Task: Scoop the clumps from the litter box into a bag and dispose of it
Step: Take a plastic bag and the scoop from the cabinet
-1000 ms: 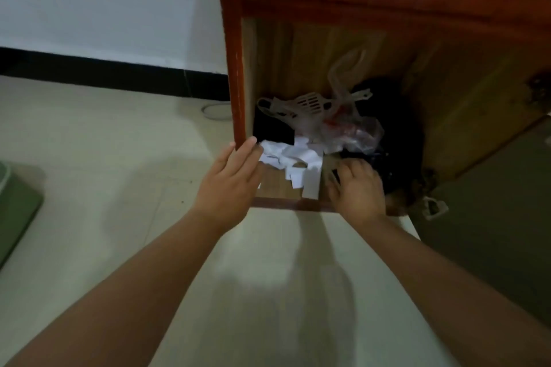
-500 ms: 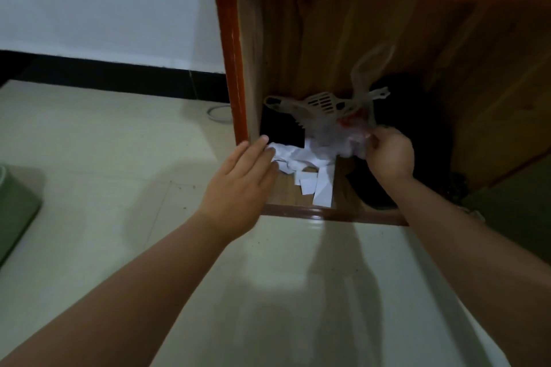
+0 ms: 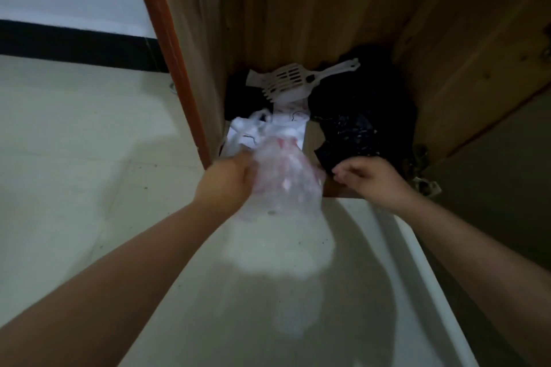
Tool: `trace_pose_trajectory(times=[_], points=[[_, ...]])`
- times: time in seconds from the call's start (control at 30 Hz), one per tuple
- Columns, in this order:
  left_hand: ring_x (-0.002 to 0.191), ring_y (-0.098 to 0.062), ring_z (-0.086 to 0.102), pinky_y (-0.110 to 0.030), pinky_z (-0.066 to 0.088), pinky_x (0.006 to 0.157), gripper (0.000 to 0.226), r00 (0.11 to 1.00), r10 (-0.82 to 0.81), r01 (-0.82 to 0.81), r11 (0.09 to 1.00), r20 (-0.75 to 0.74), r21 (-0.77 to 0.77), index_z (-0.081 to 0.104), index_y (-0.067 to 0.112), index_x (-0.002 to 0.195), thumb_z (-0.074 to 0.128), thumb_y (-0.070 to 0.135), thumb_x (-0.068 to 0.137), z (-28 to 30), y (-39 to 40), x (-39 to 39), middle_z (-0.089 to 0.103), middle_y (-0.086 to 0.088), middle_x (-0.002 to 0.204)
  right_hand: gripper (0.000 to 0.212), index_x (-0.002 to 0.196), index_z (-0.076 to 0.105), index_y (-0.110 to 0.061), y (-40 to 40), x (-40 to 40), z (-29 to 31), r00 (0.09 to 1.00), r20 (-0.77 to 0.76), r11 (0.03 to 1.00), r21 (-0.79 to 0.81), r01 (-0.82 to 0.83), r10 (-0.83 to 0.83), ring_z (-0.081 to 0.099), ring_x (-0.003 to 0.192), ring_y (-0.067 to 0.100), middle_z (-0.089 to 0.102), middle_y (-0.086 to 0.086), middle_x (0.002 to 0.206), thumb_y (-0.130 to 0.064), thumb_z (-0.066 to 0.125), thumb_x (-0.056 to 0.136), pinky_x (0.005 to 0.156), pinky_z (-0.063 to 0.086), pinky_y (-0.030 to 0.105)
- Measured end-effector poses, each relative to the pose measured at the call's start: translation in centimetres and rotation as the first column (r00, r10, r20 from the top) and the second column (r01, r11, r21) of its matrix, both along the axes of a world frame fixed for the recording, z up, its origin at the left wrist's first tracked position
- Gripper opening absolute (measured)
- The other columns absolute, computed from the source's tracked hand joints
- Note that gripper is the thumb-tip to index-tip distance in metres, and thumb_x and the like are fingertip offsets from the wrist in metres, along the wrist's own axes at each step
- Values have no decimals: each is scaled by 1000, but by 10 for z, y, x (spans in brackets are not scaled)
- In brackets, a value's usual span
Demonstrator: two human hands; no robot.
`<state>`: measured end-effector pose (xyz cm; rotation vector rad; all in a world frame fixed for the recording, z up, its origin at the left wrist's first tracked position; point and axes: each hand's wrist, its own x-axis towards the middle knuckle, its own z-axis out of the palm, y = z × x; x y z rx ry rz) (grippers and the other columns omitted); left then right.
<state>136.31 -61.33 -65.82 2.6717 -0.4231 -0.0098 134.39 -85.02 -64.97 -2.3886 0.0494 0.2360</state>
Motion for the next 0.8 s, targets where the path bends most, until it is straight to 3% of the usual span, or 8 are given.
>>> trace_pose_trajectory(times=[0.07, 0.17, 0.27, 0.37, 0.5, 0.57, 0.7, 0.8], points=[[86, -36, 63, -33, 46, 68, 30, 992, 124, -124, 975, 10, 183, 59, 3, 111, 38, 19, 96, 7, -1, 15, 67, -19, 95, 21, 97, 68, 6, 3, 33, -3, 996, 71, 987, -157, -43, 54, 62, 92, 24, 69, 16, 101, -7, 53, 91, 74, 44, 15], [59, -31, 63, -26, 49, 51, 19, 960, -85, -31, 915, 266, 403, 70, 5, 80, 61, 4, 63, 17, 0, 32, 66, -12, 68, 24, 95, 65, 6, 11, 95, -23, 981, 115, 914, -394, -98, 155, 61, 96, 34, 67, 23, 100, -10, 47, 91, 79, 44, 32], [110, -28, 54, -33, 42, 92, 30, 983, -159, 65, 762, 89, 644, 60, 11, 114, 51, 16, 87, 18, 1, 35, 60, -9, 118, 29, 113, 58, 0, 26, 150, -45, 975, 63, 808, -572, -141, 215, 56, 107, 34, 61, 22, 114, -18, 47, 92, 88, 46, 35], [126, -27, 40, -33, 26, 105, 36, 986, -160, 91, 747, 46, 658, 46, 8, 130, 40, 17, 95, 10, 2, 43, 50, -9, 132, 52, 131, 43, -3, 41, 182, -64, 989, 58, 770, -634, -70, 138, 45, 122, 36, 46, 21, 134, -33, 50, 90, 100, 42, 41], [92, -7, 65, -19, 44, 86, 48, 980, -171, 43, 688, 105, 725, 72, 26, 103, 69, 49, 62, 6, 5, 41, 71, 12, 88, 49, 130, 45, 5, 57, 207, -69, 931, 357, 719, -666, 200, 72, 51, 117, 43, 48, 30, 130, -24, 39, 92, 92, 48, 49], [81, -5, 66, -20, 43, 81, 50, 981, -138, 2, 714, 137, 700, 75, 28, 94, 74, 51, 50, -7, 9, 44, 71, 13, 76, 60, 141, 30, -3, 52, 217, -68, 985, 148, 661, -748, 56, 85, 37, 129, 43, 33, 26, 143, -28, 52, 92, 99, 40, 49], [93, -12, 59, -22, 37, 82, 29, 978, -151, 30, 783, 144, 621, 69, 18, 97, 49, 32, 82, -10, 8, 43, 65, 4, 96, 28, 92, 71, -4, 39, 221, -64, 988, -32, 513, -852, -105, 149, 69, 64, 32, 72, 18, 89, -19, 68, 68, 47, 55, 29], [65, -8, 60, -20, 38, 68, 25, 964, -193, 53, 816, 185, 575, 70, 21, 62, 46, 21, 66, 0, 11, 42, 64, 9, 66, 32, 87, 69, 3, 47, 223, -53, 983, -52, 475, -870, -130, 174, 67, 69, 36, 68, 25, 90, -8, 41, 75, 58, 56, 35]])
